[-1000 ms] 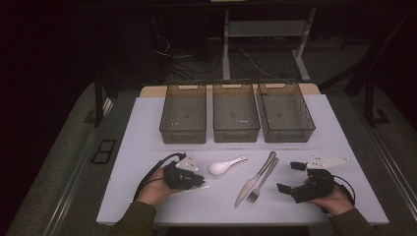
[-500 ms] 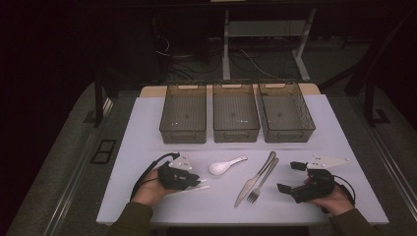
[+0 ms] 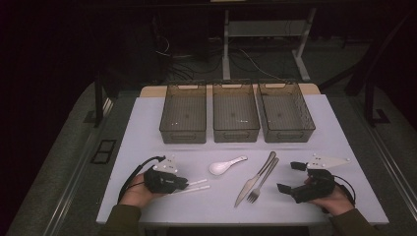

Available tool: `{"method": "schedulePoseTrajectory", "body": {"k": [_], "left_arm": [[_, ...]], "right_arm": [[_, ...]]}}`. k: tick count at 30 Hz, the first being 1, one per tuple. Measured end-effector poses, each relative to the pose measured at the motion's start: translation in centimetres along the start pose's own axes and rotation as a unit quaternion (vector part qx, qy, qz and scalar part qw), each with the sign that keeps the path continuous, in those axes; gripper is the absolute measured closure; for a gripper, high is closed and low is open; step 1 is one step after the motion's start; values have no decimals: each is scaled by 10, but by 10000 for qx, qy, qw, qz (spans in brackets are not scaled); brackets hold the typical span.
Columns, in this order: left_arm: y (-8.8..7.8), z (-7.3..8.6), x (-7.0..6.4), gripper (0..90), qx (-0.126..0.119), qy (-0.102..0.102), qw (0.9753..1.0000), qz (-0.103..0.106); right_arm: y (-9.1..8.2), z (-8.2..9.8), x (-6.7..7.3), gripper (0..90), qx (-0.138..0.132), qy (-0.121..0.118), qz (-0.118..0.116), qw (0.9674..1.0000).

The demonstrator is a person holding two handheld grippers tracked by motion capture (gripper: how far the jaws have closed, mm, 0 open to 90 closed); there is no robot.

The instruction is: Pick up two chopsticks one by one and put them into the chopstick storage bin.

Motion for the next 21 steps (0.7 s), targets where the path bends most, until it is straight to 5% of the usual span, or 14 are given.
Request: {"method": "schedulePoseTrajectory", "body": {"k": [9, 21], "left_arm": [[0, -1, -1, 836, 92, 248, 9996, -90], [-6, -8, 5, 840, -77, 139, 9996, -224]], "right_arm": [[0, 0, 0, 9, -7, -7, 3, 10000], [0, 0, 0, 9, 1, 0, -2, 10000]]}}
Point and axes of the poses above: each handheld gripper's, and its own axes: y roughly forward along the jaws, z roughly out of its underside, x roughly to its left, the point moved 3 cm from there along y, roughly forward along the jaws, and after that the axes turned 7 degrees about x, right-handed, at the moved point
